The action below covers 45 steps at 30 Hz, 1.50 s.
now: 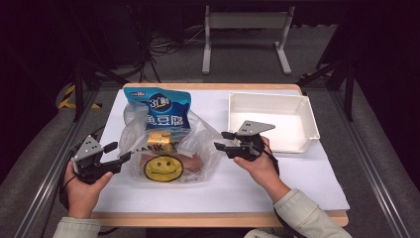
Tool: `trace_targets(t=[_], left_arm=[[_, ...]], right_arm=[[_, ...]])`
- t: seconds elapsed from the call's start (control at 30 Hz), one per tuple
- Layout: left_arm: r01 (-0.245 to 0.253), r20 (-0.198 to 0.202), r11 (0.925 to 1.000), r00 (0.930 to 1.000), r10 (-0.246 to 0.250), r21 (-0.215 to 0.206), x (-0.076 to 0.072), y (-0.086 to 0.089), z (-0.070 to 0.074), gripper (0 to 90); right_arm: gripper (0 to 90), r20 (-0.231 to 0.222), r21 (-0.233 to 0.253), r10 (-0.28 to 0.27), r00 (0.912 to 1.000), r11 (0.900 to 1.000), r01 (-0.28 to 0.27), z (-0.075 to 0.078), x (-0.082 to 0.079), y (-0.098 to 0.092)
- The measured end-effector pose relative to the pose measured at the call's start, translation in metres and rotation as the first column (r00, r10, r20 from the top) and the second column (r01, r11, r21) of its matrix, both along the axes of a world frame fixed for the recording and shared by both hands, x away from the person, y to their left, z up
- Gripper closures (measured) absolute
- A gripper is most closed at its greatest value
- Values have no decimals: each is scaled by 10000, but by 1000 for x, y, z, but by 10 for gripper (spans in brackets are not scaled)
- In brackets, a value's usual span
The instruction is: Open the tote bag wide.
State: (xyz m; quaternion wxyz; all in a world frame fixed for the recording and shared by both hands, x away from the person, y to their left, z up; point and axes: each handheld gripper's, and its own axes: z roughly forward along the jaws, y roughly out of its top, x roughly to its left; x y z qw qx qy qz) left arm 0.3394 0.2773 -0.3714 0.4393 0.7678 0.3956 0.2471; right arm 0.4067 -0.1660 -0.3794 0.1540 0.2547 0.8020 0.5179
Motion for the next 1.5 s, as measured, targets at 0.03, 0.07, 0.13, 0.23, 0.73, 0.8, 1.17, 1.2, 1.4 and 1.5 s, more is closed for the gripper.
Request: trace_targets(t=[0.03,0.07,0.13,0.23,0.73,0.8,1.17,1.2,1.4,1.5], left_arm=[[0,0,10000,10000,0,0,0,0,0,372],[14,157,10000,9999,-14,-19,-2,-1,4,362],[29,524,10000,9986,-28,-4,-5,-6,14,355],[-16,775,9999,9970,3,156,-6,-12,23,344],[-35,1014,9998,9948,56,-210,18,-21,44,348],[-16,916,9994,9958,47,-335,22,-20,42,359],[344,217,9979,9992,-333,-540,38,-21,25,475],[367,161,9974,9992,-358,-627,39,-21,24,475],[448,-33,9979,9990,-450,-469,45,-23,19,494],[466,-241,9982,9986,-475,-365,52,-23,10,461]], right_arm=[[481,0,0,0,10000,10000,0,0,0,0],[439,262,361,6,9997,9993,-15,11,-4,-4],[431,442,475,28,9990,9989,-49,16,-6,-4],[406,1035,629,167,9945,9977,-233,32,-13,0],[401,2698,753,2015,9416,9704,-2293,109,-43,57],[416,2393,663,2170,9464,9688,-2389,110,-37,66],[466,455,-469,1937,9800,9804,-1916,77,12,91],[473,349,-528,1886,9814,9810,-1866,73,16,92],[478,14,-613,1585,9874,9855,-1581,61,29,88],[477,-72,-602,1403,9901,9882,-1405,57,33,84]])
